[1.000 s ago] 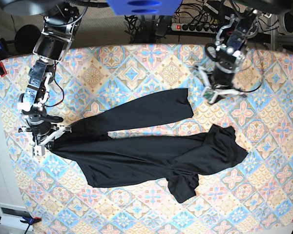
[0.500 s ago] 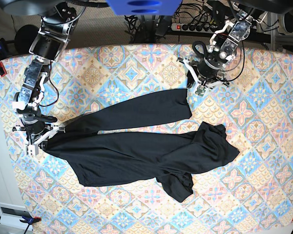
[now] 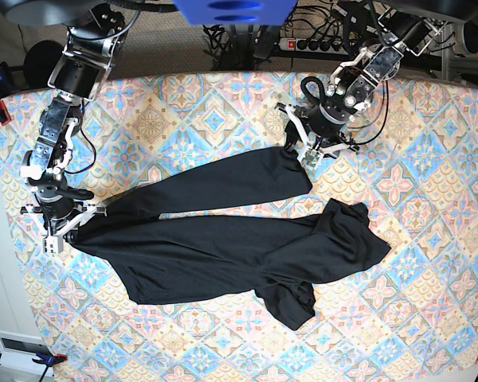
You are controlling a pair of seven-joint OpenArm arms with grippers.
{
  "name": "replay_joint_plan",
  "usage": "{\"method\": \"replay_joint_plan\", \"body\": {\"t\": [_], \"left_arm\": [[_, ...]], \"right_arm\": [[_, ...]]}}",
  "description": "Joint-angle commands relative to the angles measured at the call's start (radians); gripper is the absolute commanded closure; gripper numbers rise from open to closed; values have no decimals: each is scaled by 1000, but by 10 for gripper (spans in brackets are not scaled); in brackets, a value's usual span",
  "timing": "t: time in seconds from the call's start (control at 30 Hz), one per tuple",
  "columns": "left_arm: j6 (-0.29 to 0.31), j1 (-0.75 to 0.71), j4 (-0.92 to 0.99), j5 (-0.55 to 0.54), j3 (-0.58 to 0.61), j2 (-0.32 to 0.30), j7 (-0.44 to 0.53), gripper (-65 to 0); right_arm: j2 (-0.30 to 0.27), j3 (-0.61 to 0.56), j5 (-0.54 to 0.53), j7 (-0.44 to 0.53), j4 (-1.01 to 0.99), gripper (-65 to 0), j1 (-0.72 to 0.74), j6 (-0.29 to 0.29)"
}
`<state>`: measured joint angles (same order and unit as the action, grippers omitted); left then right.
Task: Layout the t-shirt on the table in an organized manner, then fold the t-shirt properly
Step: 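Lift and pull the grasped sleeve away from the right gripper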
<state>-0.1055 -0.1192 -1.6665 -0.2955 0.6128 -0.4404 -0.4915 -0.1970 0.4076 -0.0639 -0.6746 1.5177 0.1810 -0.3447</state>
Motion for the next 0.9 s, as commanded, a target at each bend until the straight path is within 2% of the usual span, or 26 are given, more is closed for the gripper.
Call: {"method": "replay_joint_plan", "body": {"t": [0.0,0.4,0.47,0.53,0.6,0.63,0.87], "left_arm": [[48,10,1,-35,23,24,-48,-290],[48,77,110,-37,25,133,-43,-276],[48,77,108,-40,22,142,-42,-213],[49,83,107,-40,19,144,-42,-111],[49,83,82,-38,17,136,-36,-23],[46,77,58,-37,9,128,-20,0],[43,-26,-134,-37,-123,-7,50,0]], "right_arm": [[-14,1,-9,26,20,0,24,3],[-14,1,-9,26,19,0,24,3],[-14,1,-9,26,19,0,24,3],[-14,1,-9,26,17,0,24,3],[-14,1,-9,26,17,0,24,3],[-14,1,-9,26,17,0,24,3],[-14,0,-9,26,17,0,24,3]]}}
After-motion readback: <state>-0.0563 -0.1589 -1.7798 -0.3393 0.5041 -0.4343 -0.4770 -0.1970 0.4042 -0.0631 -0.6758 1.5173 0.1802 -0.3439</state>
